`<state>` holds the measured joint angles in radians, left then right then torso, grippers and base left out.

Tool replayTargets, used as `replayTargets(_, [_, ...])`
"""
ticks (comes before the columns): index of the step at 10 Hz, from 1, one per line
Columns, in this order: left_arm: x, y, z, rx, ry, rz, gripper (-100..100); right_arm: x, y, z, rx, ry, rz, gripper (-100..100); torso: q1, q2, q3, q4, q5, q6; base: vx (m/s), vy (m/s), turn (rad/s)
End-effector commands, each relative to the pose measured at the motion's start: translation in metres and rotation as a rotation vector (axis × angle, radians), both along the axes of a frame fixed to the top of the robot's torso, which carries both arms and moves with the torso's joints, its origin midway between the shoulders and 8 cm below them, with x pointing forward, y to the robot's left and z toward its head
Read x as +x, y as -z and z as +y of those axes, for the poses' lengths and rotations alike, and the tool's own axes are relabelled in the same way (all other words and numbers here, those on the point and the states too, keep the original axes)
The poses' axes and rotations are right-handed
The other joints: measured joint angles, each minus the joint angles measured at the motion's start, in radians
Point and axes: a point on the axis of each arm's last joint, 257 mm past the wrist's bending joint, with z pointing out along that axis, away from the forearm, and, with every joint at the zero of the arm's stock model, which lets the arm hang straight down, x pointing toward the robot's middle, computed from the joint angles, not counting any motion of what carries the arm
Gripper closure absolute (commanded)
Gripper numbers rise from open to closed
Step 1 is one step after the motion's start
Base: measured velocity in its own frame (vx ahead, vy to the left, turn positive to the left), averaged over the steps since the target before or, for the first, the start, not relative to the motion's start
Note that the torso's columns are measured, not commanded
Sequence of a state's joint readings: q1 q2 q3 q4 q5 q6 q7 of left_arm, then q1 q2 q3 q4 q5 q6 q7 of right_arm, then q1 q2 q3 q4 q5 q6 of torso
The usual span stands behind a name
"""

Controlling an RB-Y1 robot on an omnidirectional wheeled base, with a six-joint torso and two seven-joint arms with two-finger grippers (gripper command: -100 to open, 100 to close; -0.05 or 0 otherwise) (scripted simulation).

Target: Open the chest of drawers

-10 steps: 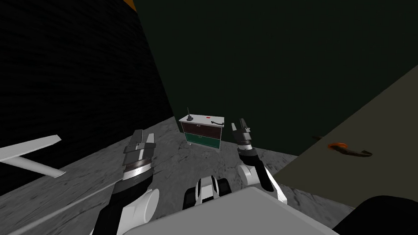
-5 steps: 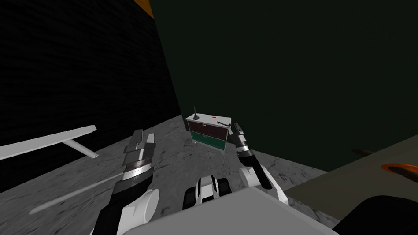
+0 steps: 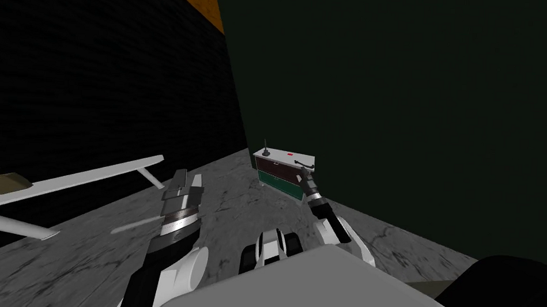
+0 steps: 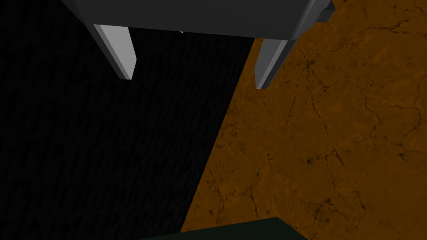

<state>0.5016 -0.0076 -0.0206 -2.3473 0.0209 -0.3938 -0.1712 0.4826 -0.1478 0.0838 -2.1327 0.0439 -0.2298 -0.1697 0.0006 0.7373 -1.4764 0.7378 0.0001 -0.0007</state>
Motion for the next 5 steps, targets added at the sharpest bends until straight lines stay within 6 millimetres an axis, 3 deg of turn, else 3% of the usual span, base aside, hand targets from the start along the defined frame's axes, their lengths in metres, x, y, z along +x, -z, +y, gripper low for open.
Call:
replayTargets(1, [0.000,0.000,0.000,0.000,0.000,0.000,0,0.008,0.051,-0.003,-0.030,0.009,0.144,-100,-0.001,0.001,0.000,0.000,0.000,0.001,0.067,0.011,0.401])
replayTargets(2, [0.000,0.000,0.000,0.000,0.000,0.000,0,0.009,0.063,-0.005,-0.030,0.014,0.176,-100,0.000,0.000,0.000,0.000,0.000,0.000,0.066,0.001,0.222])
replayTargets(3, [0.000,0.000,0.000,0.000,0.000,0.000,0,0.009,0.097,-0.008,-0.052,0.021,0.265,-100,-0.001,0.000,0.000,0.000,0.000,0.001,0.071,0.015,0.351])
replayTargets(4, [0.000,0.000,0.000,0.000,0.000,0.000,0,0.009,0.104,-0.009,-0.051,0.026,0.290,-100,0.000,0.000,0.000,0.000,0.000,0.000,0.062,0.008,0.260])
replayTargets(5, [0.000,0.000,0.000,0.000,0.000,0.000,0,0.007,0.134,-0.012,-0.074,0.034,0.369,-100,0.000,0.001,0.001,0.000,0.000,0.001,0.069,0.004,0.395])
